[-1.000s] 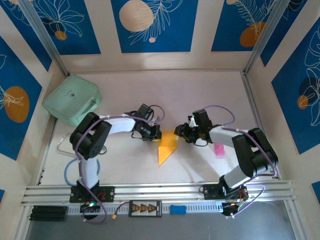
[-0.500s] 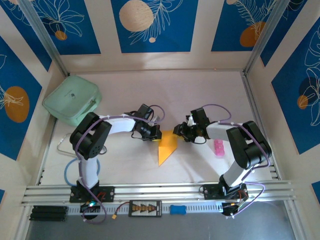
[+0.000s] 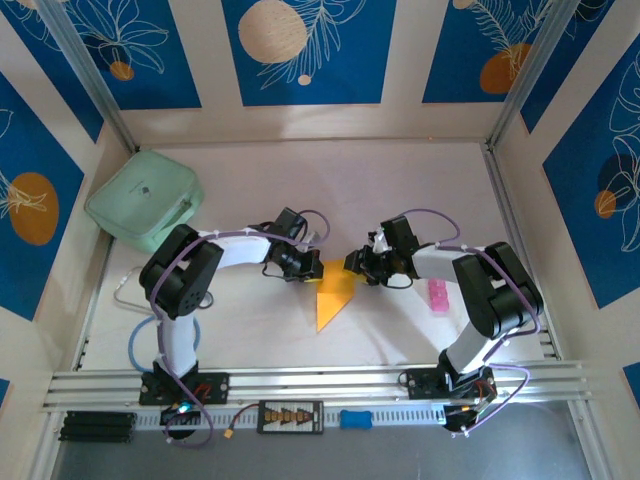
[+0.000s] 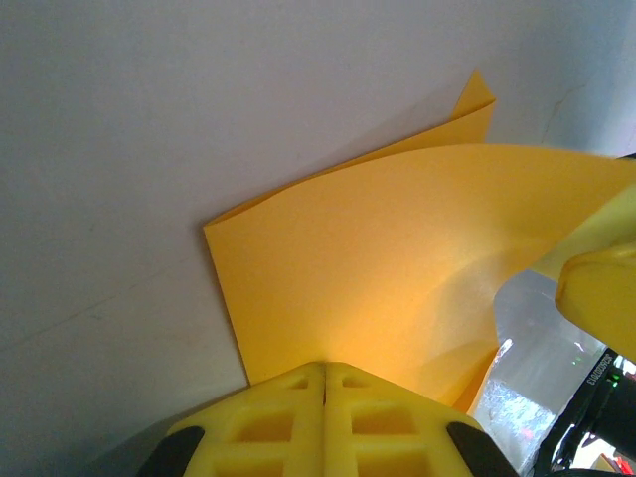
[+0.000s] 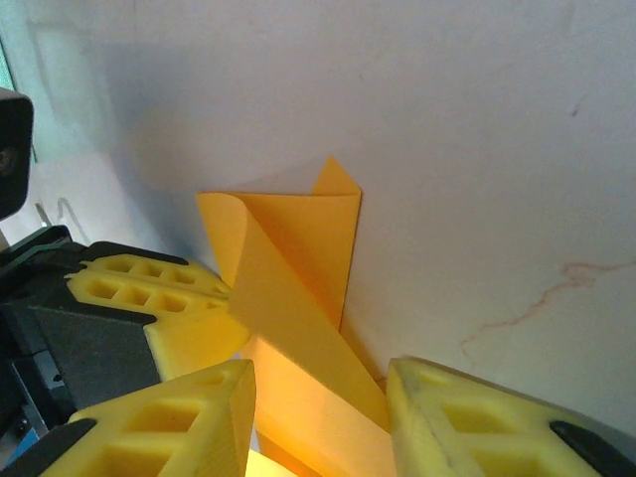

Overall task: Fold a paper plane with a square sheet of paper (pick it up from the middle)
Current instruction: Fold the wing for the fifth time at the center of the table.

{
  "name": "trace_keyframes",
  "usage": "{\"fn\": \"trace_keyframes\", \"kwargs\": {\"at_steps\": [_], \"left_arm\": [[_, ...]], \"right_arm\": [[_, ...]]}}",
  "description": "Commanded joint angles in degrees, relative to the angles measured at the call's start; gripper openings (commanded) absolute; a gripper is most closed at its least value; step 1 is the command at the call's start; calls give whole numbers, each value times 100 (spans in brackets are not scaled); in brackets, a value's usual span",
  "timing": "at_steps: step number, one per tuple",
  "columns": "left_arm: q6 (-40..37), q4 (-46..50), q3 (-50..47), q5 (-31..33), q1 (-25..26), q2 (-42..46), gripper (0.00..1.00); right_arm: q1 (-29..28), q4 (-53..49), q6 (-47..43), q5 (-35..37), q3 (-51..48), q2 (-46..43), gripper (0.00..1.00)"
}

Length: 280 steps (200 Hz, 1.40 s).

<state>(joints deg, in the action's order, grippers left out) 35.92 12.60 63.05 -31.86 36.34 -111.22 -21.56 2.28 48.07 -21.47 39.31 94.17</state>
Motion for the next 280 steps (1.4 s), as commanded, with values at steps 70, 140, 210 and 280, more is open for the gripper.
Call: {"fn": "trace_keyframes", "kwargs": {"at_steps": [70, 140, 210, 280], "left_arm": [[-143, 330, -92, 39, -43, -302, 1], [-169, 269, -160, -65, -128, -294, 1], [-272, 235, -132, -222, -194, -295, 1], [-305, 168, -82, -397, -222, -268, 2]], "right_arm": [[240, 76, -813, -825, 283, 542, 40], [288, 326, -827, -1281, 74, 484, 34], [327, 101, -1005, -1107, 70, 471, 33], [345, 125, -1100, -1362, 118, 594, 22]]}}
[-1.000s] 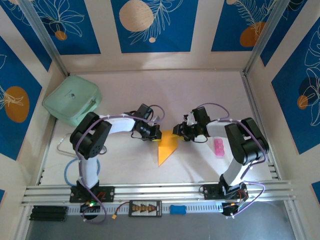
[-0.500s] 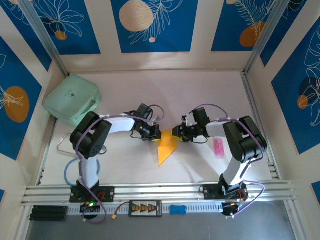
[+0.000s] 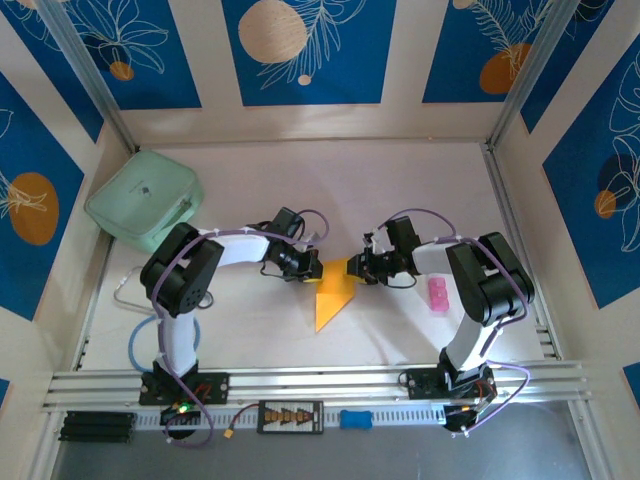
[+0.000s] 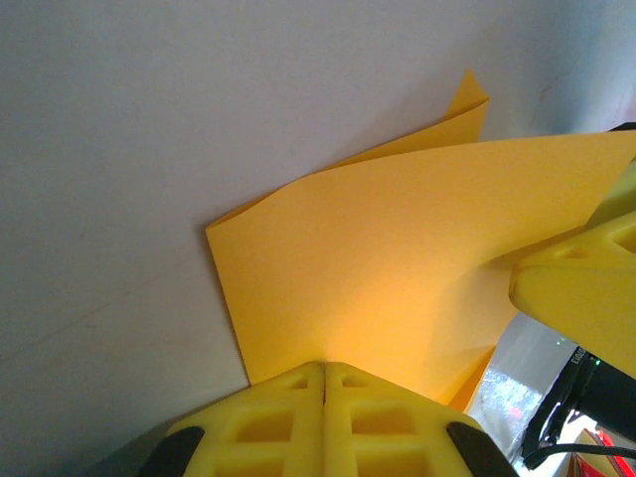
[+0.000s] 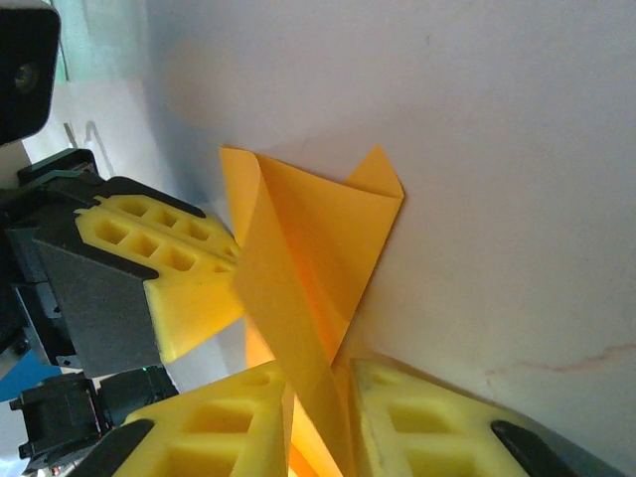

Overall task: Fold a paper plane with a square sheet of paper (pick it up from the middle)
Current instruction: Fold the wing for the fifth time at the center of the table.

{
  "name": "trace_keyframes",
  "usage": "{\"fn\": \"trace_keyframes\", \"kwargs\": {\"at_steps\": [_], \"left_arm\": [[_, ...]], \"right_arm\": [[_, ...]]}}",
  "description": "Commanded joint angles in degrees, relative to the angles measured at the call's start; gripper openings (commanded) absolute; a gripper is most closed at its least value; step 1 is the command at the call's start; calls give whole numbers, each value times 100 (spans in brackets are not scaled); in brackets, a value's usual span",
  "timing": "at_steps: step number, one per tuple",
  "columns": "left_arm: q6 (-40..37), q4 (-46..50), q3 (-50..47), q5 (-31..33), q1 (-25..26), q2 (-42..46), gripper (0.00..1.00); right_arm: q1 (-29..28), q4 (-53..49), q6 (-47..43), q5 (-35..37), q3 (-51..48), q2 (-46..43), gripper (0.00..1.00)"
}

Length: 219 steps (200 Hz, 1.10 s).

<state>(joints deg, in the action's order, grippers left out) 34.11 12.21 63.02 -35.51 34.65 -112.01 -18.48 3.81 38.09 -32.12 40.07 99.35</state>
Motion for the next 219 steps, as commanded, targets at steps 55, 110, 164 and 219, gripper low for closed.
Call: {"fn": "trace_keyframes", "kwargs": {"at_steps": [55, 110, 164, 219], "left_arm": [[-120, 190, -175, 74, -127, -197, 2], [-98, 151, -174, 45, -175, -207, 2], [-35, 70, -198, -19, -174, -233, 2], [-45, 58, -197, -75, -171, -199, 2]], "right_arm": [[84, 367, 89, -644, -386, -172, 26], [108, 500, 138, -587, -587, -225, 30], [44, 685, 197, -810, -725, -360, 29], [-10, 308, 5, -393, -532, -338, 30]]}}
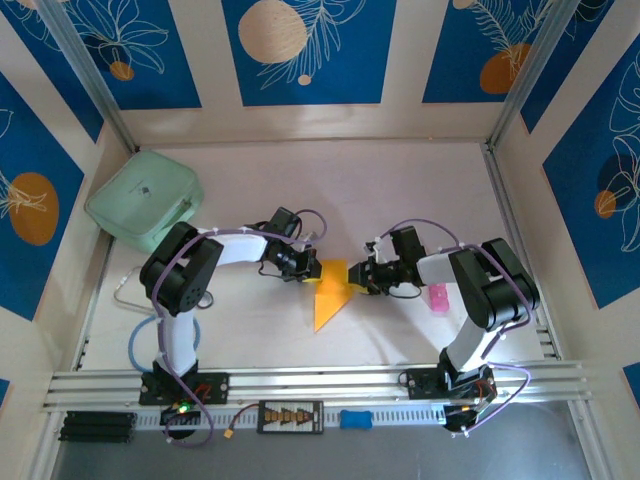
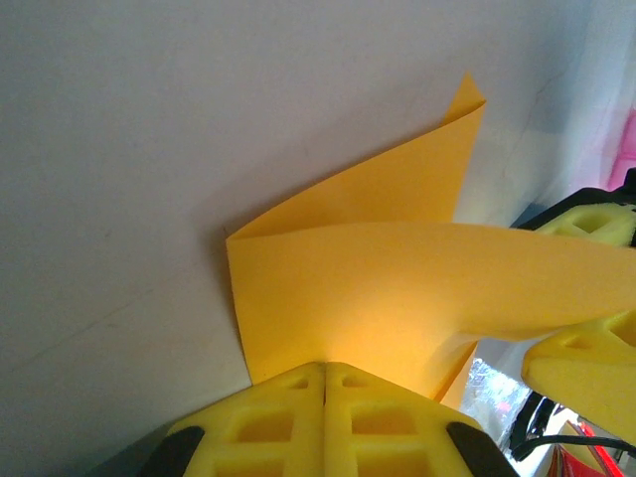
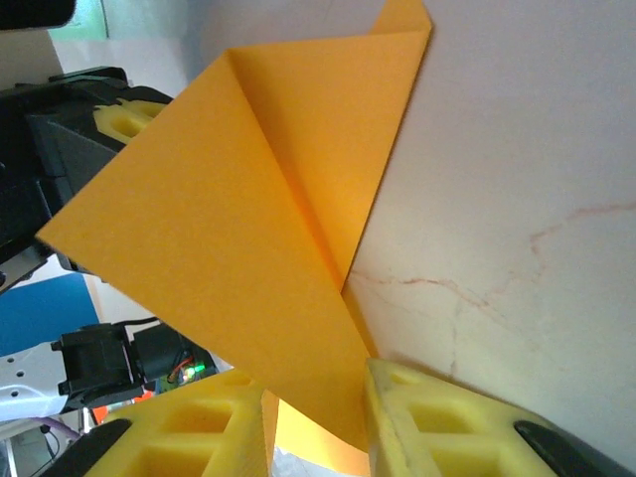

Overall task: Fold a paper plane with a square sheet of paper (pick it up from the middle)
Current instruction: Fold the wing for the fifth time at the center of the table.

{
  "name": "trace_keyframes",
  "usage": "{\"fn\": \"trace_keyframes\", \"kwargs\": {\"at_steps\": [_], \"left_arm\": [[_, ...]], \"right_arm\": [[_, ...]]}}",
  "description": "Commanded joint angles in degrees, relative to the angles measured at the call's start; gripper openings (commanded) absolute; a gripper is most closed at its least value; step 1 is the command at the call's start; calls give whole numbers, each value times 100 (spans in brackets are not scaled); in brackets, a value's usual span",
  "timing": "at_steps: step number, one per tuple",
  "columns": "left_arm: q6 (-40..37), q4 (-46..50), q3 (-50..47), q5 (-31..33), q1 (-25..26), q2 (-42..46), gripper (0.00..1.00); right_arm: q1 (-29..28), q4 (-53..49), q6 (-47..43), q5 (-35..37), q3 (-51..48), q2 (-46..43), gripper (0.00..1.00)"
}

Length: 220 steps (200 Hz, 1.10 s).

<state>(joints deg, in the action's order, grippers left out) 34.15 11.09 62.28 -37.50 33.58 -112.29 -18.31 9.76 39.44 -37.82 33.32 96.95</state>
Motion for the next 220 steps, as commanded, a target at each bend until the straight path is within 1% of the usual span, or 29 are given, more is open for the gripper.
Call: {"fn": "trace_keyframes", "kwargs": {"at_steps": [1, 31, 70, 135, 147, 167, 190, 202, 210, 220], "left_arm": [[-49, 167, -126, 122, -67, -170, 2], [-53, 168, -117, 79, -63, -169, 2], [-54, 160, -111, 76, -63, -170, 2], [-14, 26, -143, -7, -62, -77, 3], [-5, -137, -177, -109, -71, -36, 5], [79, -417, -276, -198, -65, 85, 7], [151, -572, -318, -210, -65, 188, 9], [171, -705, -422, -136, -70, 381, 13], [156, -748, -483, -41, -69, 578, 19], [81, -732, -531, 100, -62, 809, 23]], "right_arm": [[-30, -293, -139, 191, 155, -97, 30], [-43, -518, -287, 447, 345, -49, 32], [-132, -589, -411, 381, 492, 82, 33], [-119, -495, -369, 228, 503, 154, 24], [-82, -325, -278, 57, 452, 174, 18], [-32, -137, -141, -46, 358, 158, 17], [14, -141, -92, -74, 316, 122, 10], [34, -176, -15, -97, 311, 97, 8], [45, -130, 53, -102, 280, 51, 7], [55, -95, 206, -61, 239, -22, 7]]}}
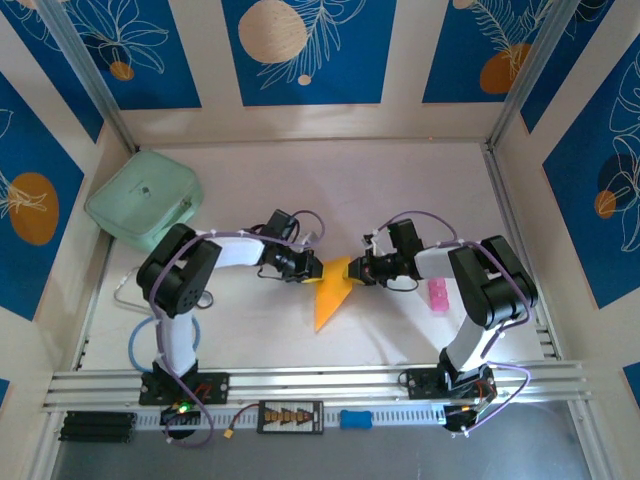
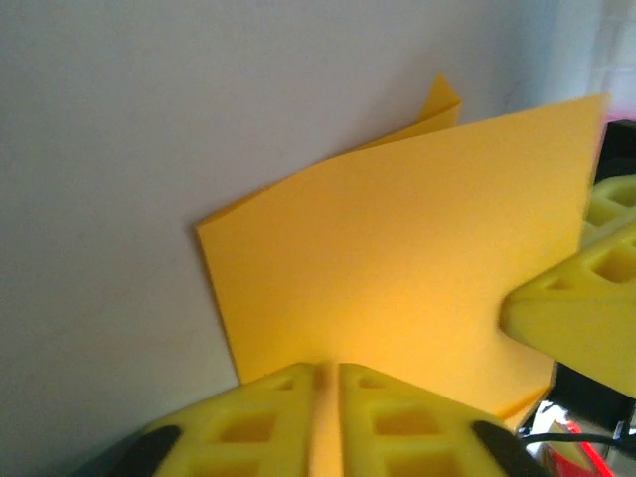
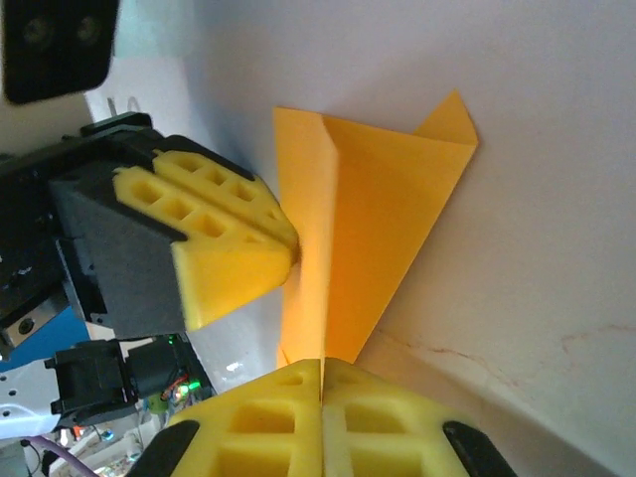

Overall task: Fold a paper plane with a square sheet of paper (pick it up from the middle)
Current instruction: Fold the wing for the fifth time at the center of the table.

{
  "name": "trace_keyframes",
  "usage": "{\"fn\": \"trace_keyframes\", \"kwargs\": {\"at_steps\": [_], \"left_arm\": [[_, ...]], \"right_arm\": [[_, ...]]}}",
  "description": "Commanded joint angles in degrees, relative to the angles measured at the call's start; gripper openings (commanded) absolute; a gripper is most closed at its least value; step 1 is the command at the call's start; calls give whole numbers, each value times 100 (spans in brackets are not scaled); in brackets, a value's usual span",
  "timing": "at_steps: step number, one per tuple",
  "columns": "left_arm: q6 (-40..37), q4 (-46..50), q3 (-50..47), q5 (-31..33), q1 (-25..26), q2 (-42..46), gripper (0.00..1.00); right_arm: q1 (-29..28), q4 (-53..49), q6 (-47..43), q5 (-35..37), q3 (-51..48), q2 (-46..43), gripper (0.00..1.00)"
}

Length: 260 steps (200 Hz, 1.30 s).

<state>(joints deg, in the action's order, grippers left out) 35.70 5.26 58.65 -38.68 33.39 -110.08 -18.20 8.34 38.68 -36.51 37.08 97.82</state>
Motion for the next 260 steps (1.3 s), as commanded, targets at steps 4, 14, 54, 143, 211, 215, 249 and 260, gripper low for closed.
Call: {"fn": "trace_keyframes", "kwargs": {"at_steps": [4, 14, 54, 143, 211, 215, 249, 260], "left_arm": [[-112, -135, -198, 272, -42, 676, 24], [-237, -60, -258, 452, 3, 903, 28], [-873, 466, -449, 1705, 695, 1628, 36], [-1518, 1001, -515, 4097, 2495, 1642, 50], [-1905, 1021, -315, 4678, 3089, 1323, 57], [-1905, 1034, -296, 4720, 3107, 1292, 57], [-1917, 1201, -170, 5128, 3202, 1126, 55], [-1927, 1222, -161, 5208, 3219, 1104, 54]], "right_arm": [[52, 33, 360, -165, -144, -132, 7], [68, -32, 570, -114, -139, -179, 6], [83, -213, 1414, 515, -201, -532, 6], [9, 350, 2792, 1224, -734, -1002, 5], [-36, 326, 3093, 1391, -823, -1289, 3], [-46, 319, 3093, 1392, -825, -1289, 4], [-52, 304, 3102, 1392, -819, -1300, 3], [-53, 301, 3102, 1400, -818, -1298, 3]]}}
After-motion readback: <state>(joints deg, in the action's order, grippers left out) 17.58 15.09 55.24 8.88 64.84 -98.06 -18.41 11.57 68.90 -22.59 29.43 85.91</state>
